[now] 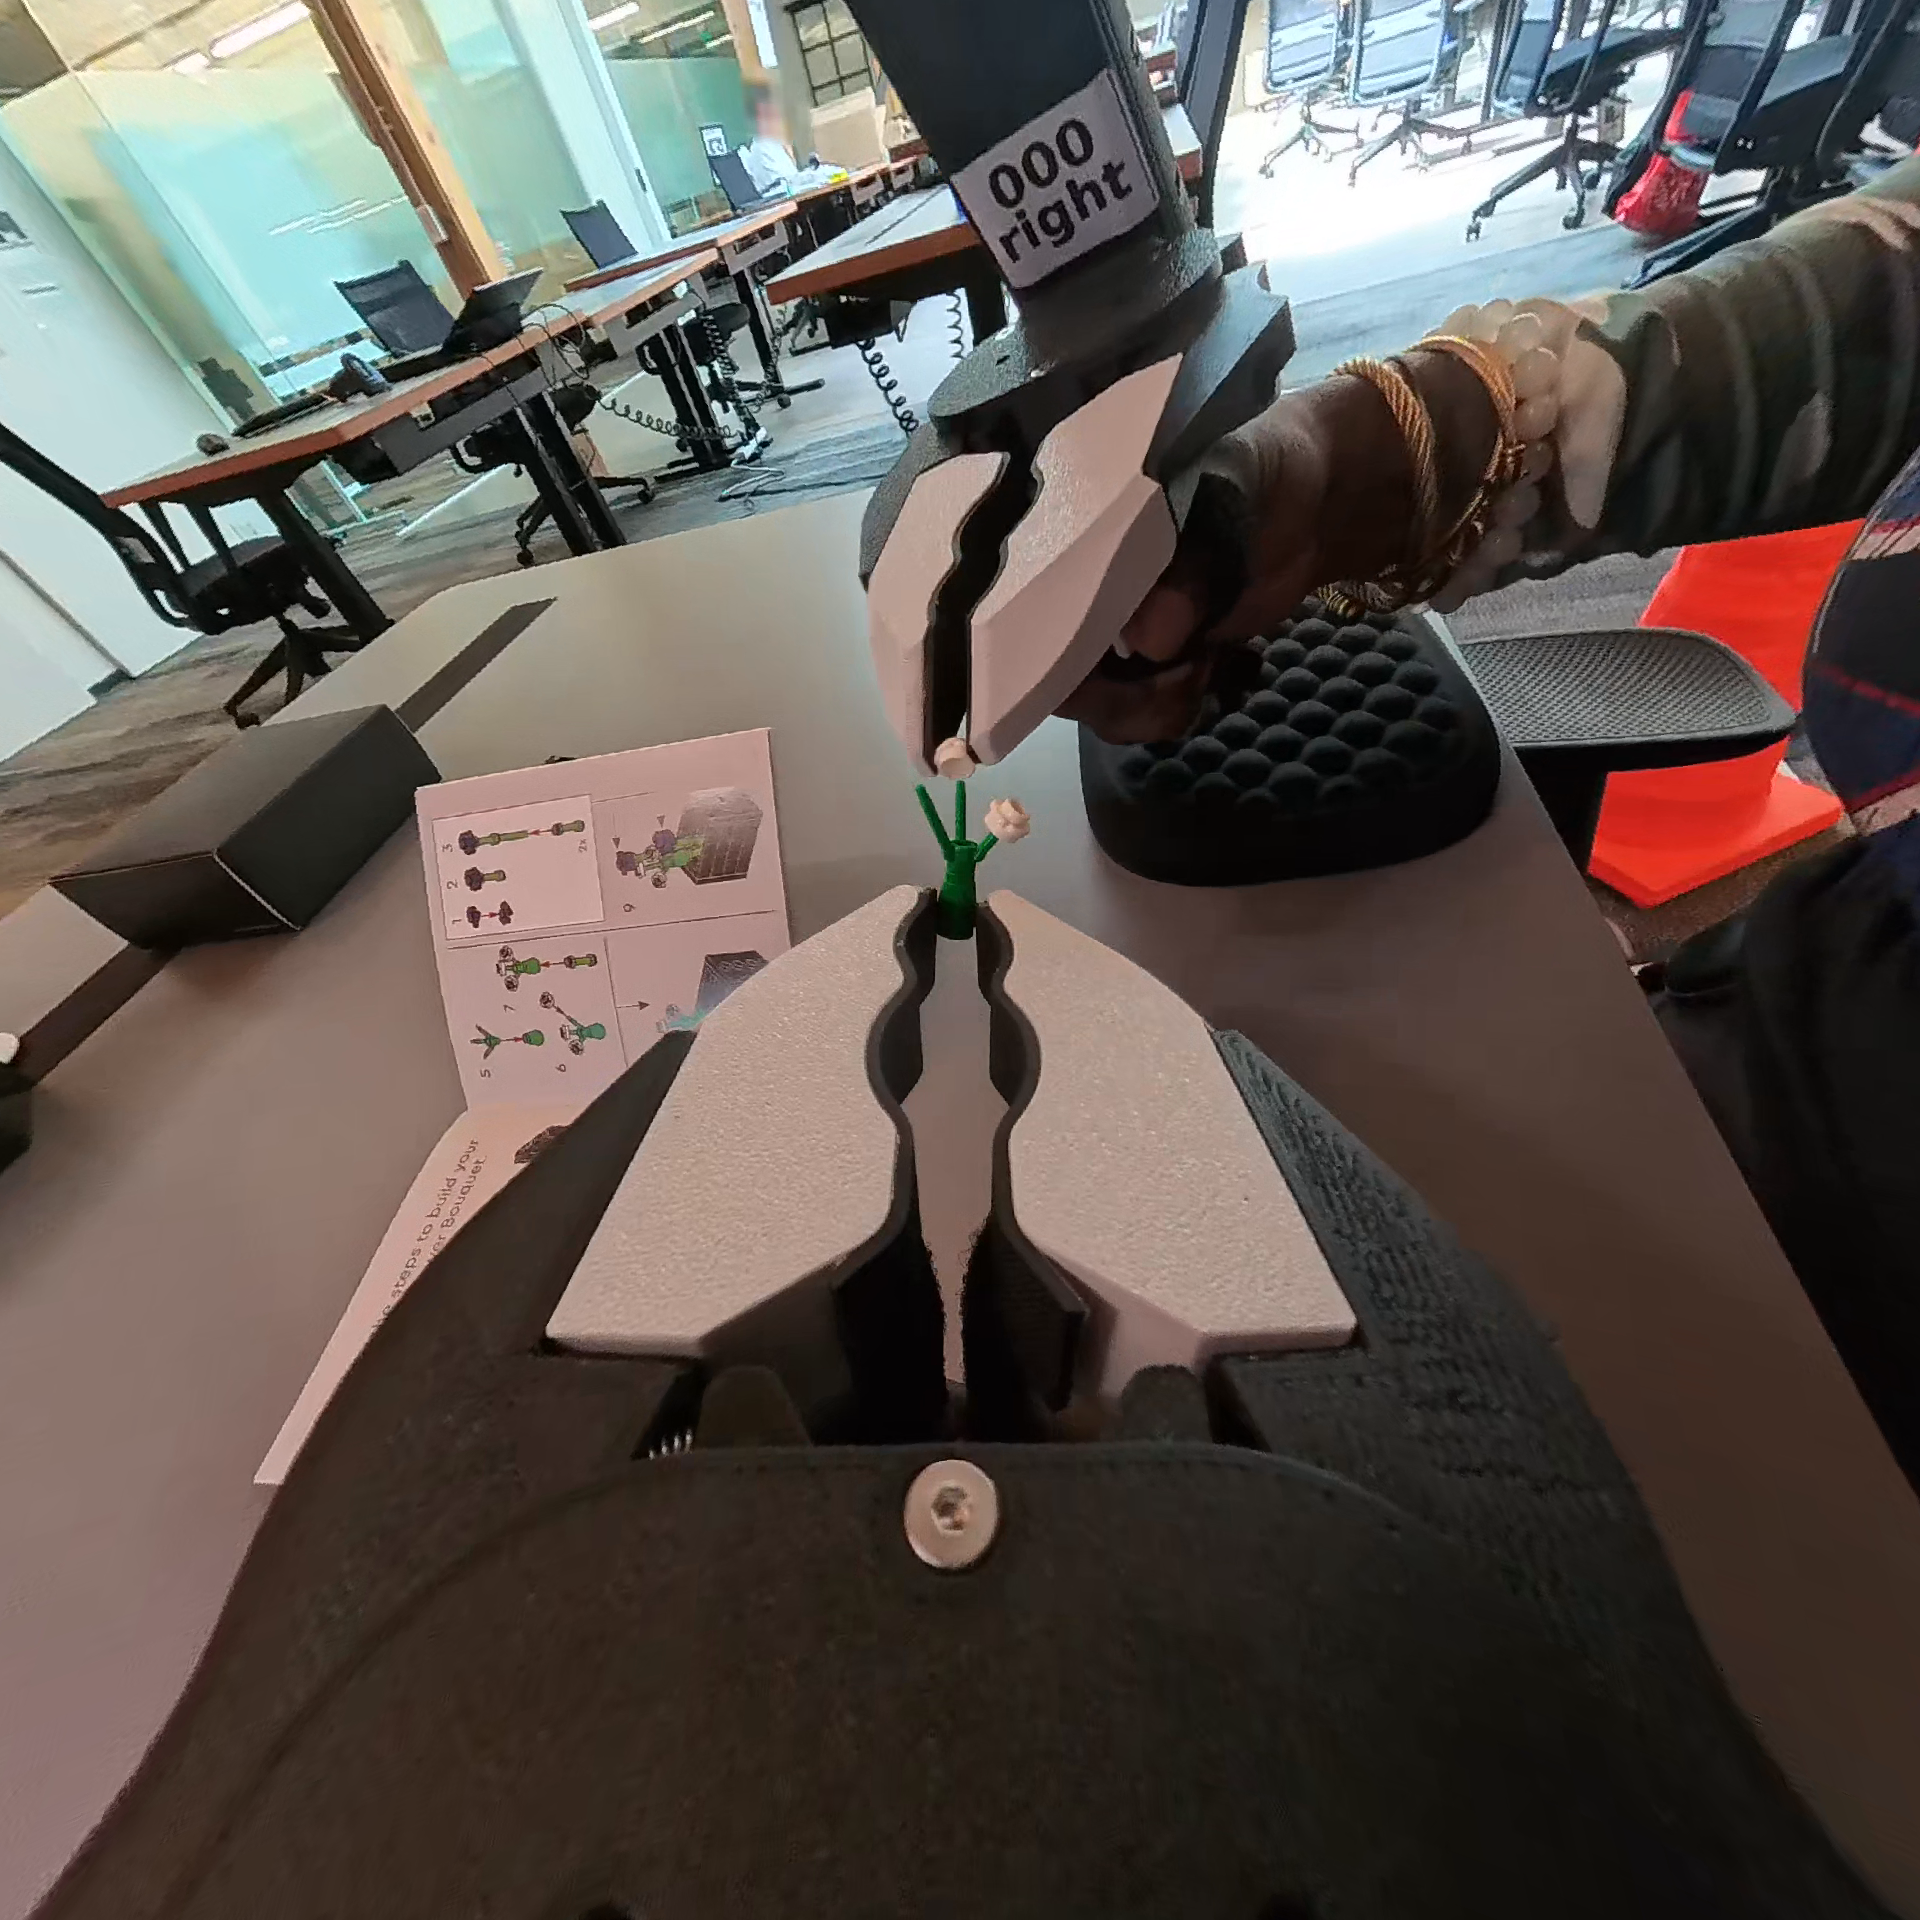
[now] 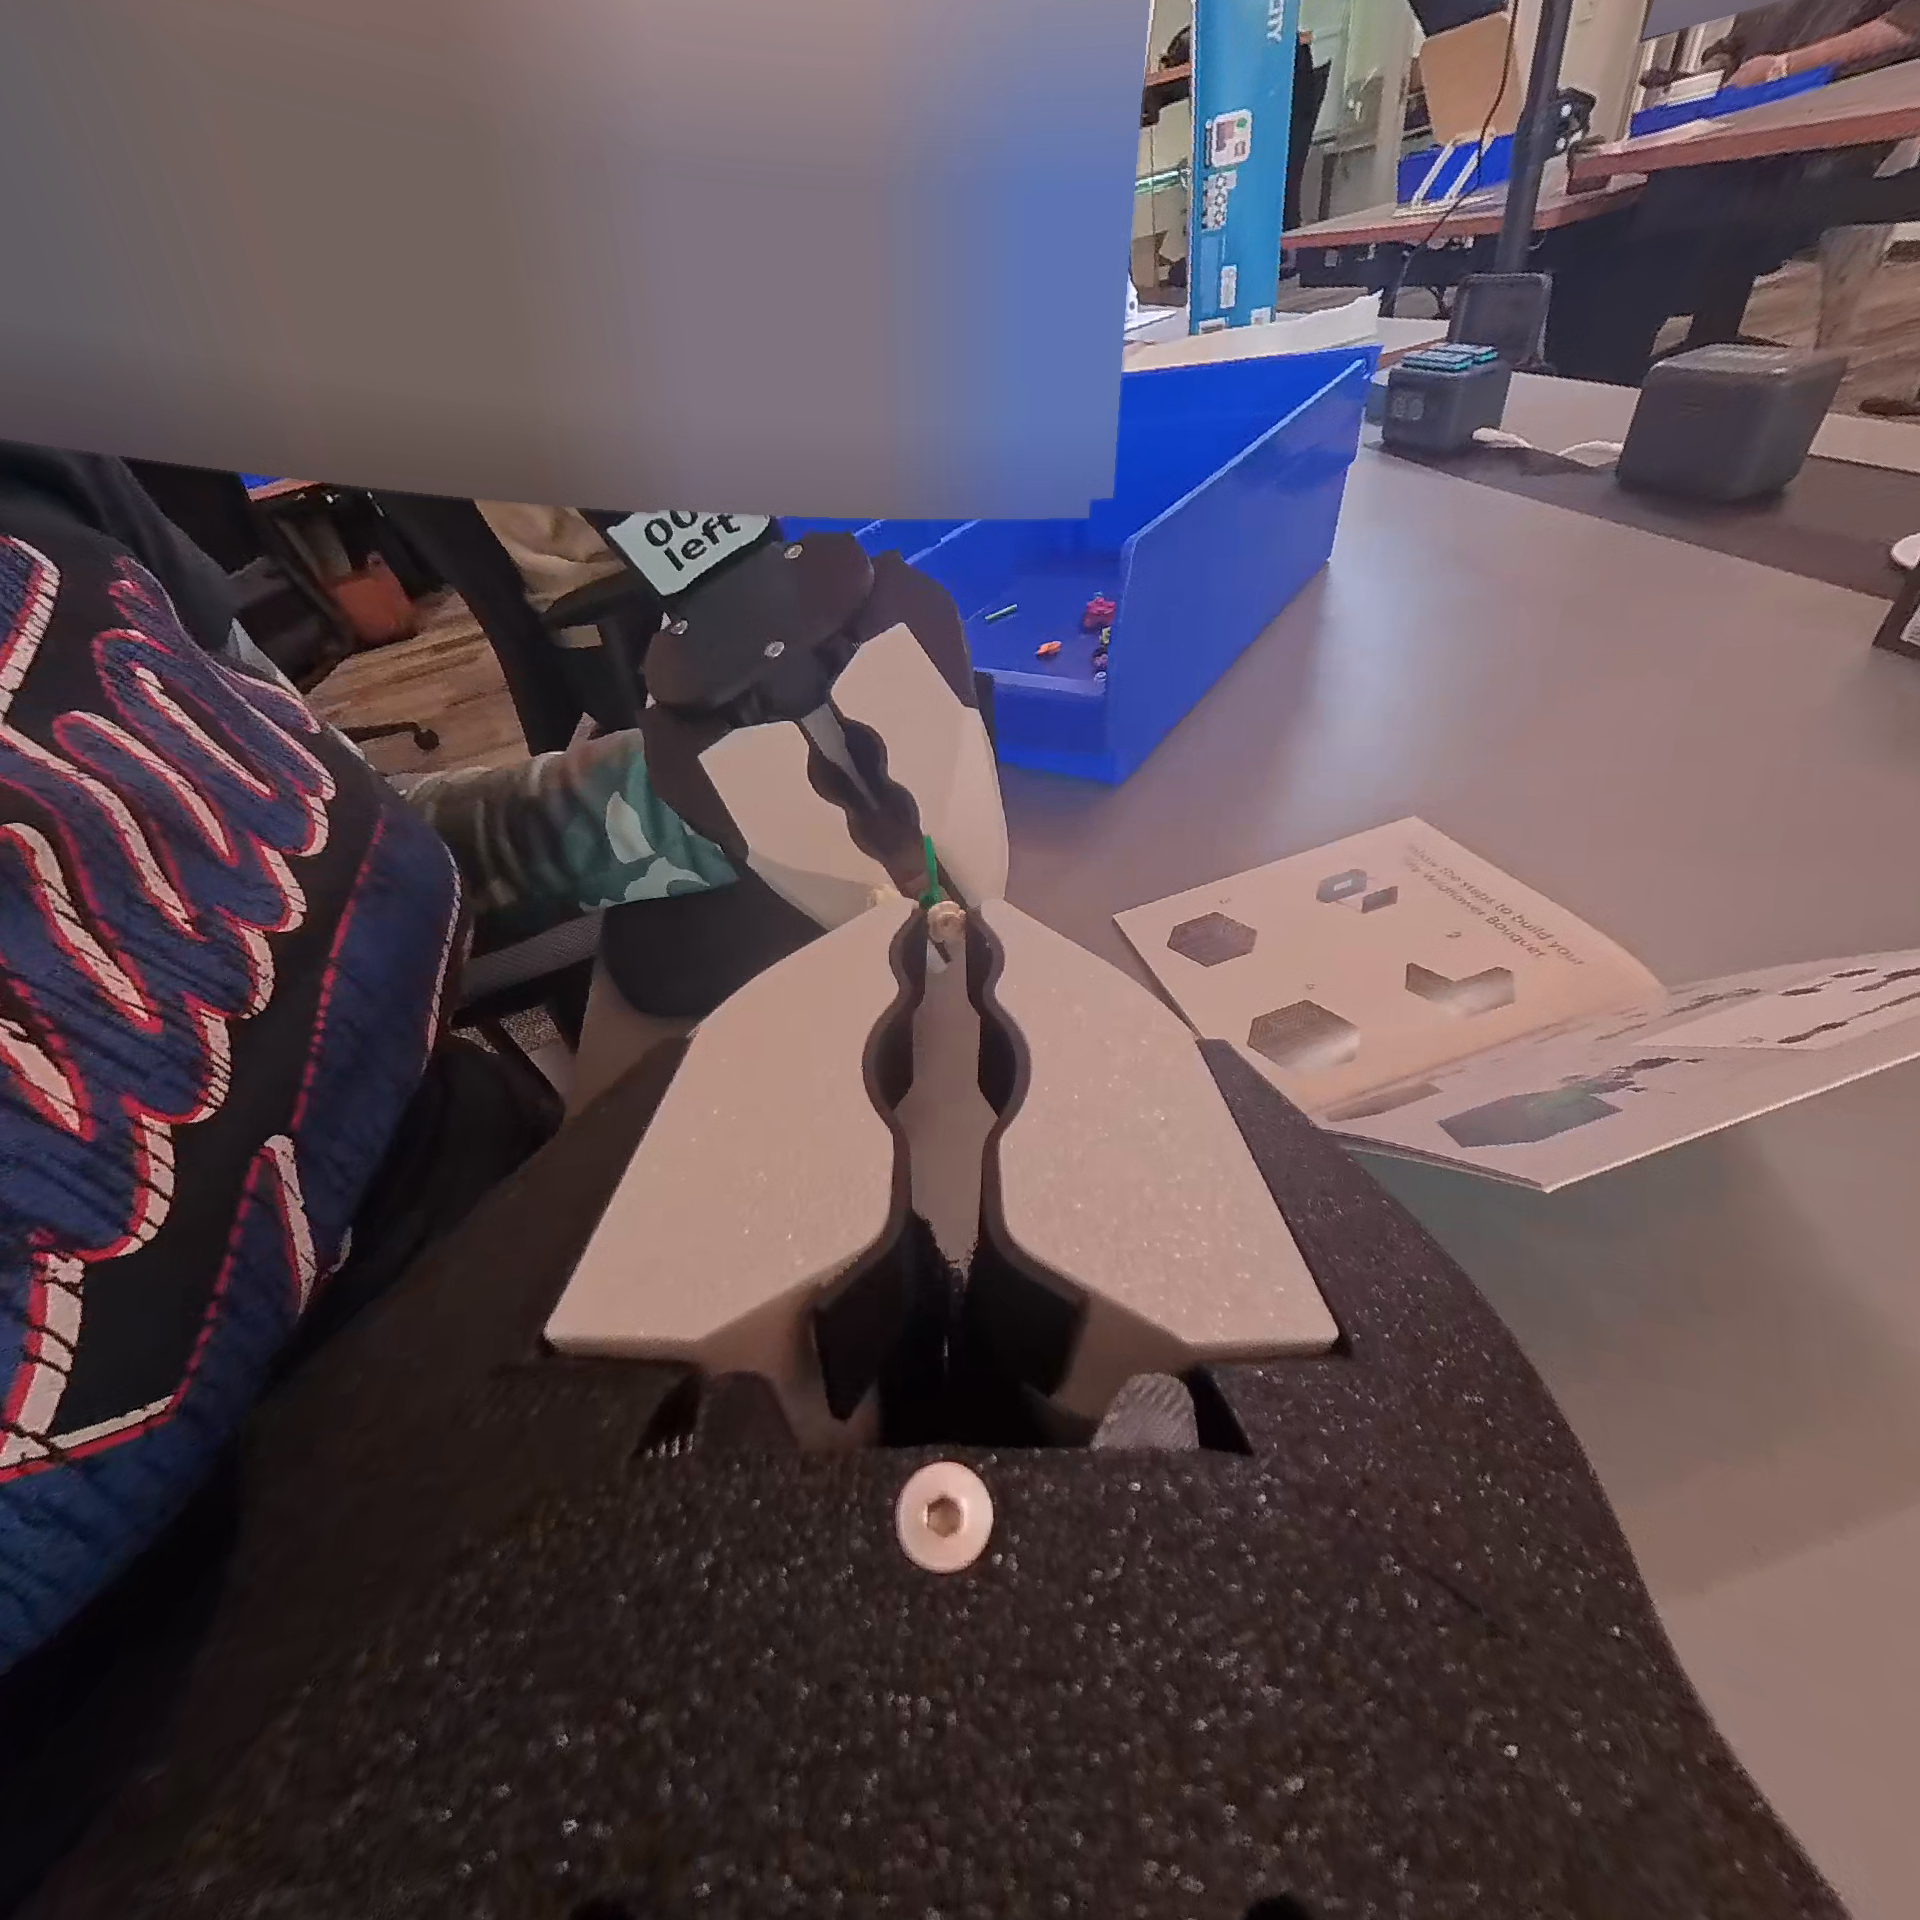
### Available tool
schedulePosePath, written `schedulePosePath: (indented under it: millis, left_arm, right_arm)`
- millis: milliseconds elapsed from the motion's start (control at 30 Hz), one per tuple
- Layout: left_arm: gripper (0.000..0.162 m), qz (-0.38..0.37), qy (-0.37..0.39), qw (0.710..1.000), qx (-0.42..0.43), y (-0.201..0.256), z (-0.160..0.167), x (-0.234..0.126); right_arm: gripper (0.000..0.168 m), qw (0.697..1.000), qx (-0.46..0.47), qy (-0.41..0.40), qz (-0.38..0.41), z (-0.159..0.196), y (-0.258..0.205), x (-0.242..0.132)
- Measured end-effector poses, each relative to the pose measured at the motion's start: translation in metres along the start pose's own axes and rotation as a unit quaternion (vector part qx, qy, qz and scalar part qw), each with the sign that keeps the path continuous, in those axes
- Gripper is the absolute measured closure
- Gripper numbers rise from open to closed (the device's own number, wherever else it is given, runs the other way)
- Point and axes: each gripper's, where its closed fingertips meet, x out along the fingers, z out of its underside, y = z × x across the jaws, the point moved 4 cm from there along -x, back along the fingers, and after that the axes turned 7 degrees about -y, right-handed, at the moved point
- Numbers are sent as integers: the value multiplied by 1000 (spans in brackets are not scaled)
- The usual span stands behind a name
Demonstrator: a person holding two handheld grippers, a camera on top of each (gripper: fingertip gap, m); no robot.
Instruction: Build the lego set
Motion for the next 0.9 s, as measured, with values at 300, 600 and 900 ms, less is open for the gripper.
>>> schedulePosePath:
  millis: [300, 600, 900]
  left_arm:
    - [155, -5, -15, 1000, 6, 0, 3, 4]
    - [155, -6, -40, 999, 18, 2, 7, 8]
    - [155, -16, -93, 995, 34, 3, 18, 15]
  right_arm:
    - [161, 999, -25, -25, 16, 4, 1, 4]
    - [161, 998, -30, -40, 29, 9, 1, 6]
    - [161, 990, -51, -106, 77, 21, 7, 8]
